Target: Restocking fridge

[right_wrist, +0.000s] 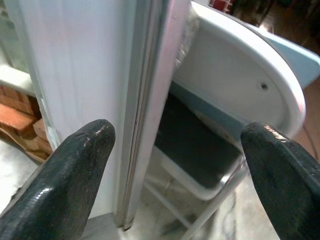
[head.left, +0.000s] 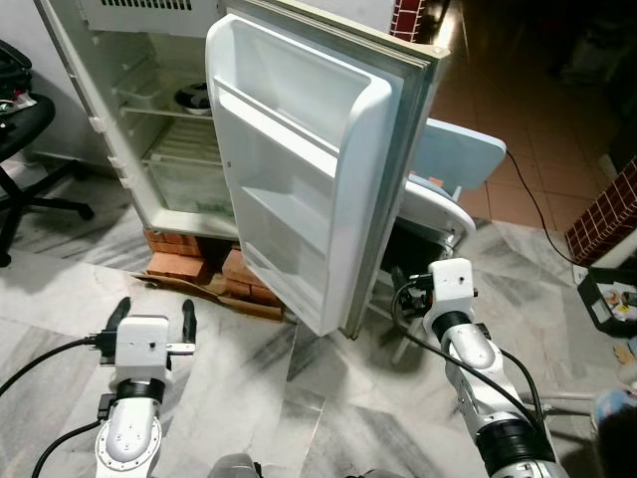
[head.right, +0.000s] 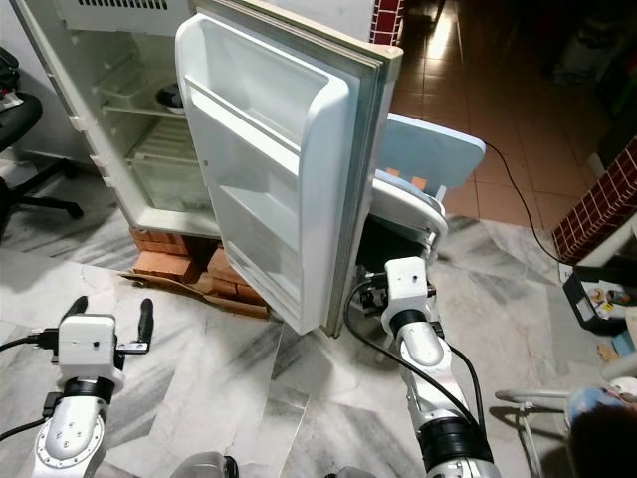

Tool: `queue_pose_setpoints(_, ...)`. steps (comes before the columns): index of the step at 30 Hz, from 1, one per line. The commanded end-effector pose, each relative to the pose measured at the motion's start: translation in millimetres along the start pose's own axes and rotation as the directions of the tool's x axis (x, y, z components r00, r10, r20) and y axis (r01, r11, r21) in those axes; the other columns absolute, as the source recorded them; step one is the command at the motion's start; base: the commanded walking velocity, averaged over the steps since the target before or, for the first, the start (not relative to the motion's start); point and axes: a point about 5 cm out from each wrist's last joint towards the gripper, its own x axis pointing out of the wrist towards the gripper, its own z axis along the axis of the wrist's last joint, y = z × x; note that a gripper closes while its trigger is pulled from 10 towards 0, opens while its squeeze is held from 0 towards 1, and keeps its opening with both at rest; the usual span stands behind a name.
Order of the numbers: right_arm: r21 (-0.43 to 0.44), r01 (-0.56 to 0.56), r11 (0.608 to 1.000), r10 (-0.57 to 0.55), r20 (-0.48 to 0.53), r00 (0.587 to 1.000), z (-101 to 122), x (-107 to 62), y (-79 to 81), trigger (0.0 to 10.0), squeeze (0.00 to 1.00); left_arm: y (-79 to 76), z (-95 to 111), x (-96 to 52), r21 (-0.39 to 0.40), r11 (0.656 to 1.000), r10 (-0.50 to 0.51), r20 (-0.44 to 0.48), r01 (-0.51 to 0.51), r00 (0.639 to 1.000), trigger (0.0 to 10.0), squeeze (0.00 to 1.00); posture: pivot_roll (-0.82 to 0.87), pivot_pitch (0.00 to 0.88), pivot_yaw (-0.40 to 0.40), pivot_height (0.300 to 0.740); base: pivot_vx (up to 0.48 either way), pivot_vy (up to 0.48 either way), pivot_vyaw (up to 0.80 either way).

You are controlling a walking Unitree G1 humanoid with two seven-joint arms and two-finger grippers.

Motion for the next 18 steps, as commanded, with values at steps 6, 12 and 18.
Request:
queue_pose_setpoints(6,0.037,0.024,0.999,-0.025,0.018,1.0,10,8.2,-4.1,10.0,0.0,0.2,2,-0.1,-0.021,0.999,-0.027,0.005,0.027,1.0,10.0,0.0,0.08,0.075,-0.024,0.74,0.409,0.0,0.0)
queue_pose_setpoints(12,0.048,0.025,0.999,-0.026,0.033,0.999,19,17.1,-2.5,10.0,0.0,0.4,-1,0.9,-0.003,1.0,-0.014,-0.016,0.014,1.0,10.0,0.0,0.08,0.069,-0.024,0.74,0.148,0.0,0.0)
queue_pose_setpoints(18,0.091,-0.046,0.995,0.043,0.039,0.998,18,17.4,7.9,10.0,0.0,0.9,-3,-0.1,-0.01,1.0,-0.001,-0.023,0.001,1.0,10.0,0.0,0.09,0.061,-0.026,0.74,0.0,0.0,0.0)
